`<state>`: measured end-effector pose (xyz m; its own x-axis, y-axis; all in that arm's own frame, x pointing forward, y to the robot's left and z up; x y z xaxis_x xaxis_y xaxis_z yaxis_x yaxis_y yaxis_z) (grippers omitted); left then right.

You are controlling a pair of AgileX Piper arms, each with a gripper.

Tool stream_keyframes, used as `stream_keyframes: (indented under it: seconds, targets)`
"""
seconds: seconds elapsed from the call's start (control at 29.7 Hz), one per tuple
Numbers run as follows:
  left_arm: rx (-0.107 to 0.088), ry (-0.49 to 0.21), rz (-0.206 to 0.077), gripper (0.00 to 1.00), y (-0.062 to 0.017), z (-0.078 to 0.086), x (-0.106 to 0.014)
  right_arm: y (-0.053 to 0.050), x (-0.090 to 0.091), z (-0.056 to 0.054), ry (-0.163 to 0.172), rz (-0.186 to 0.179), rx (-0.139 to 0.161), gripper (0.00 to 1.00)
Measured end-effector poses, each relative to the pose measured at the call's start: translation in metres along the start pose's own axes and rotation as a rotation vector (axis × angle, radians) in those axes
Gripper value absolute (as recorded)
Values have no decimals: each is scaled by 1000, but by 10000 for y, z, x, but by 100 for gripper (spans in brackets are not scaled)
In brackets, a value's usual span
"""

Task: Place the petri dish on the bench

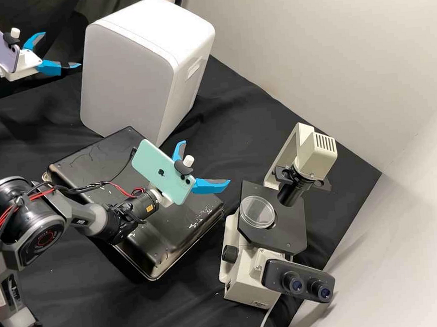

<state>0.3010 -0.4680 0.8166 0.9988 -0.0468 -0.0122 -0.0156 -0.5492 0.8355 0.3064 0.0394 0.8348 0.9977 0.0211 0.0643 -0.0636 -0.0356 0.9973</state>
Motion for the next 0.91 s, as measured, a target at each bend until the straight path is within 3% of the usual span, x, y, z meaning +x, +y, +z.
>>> stream_keyframes:
  seconds: [0.1, 0.17, 0.34, 0.54, 0.91]
  targets:
    - [1, -50, -16, 100, -37, 147, -69, 0, 0, 0, 0, 0, 0, 100]
    - [19, -89, -18, 100, -51, 252, -127, 0, 0, 0, 0, 0, 0, 100]
    - [63, -204, 14, 100, -105, 429, -319, 0, 0, 0, 0, 0, 0, 100]
    - [70, -273, 26, 100, -205, 477, -598, 0, 0, 0, 0, 0, 0, 100]
    - [118, -446, -20, 100, -306, 614, -1015, 0, 0, 0, 0, 0, 0, 100]
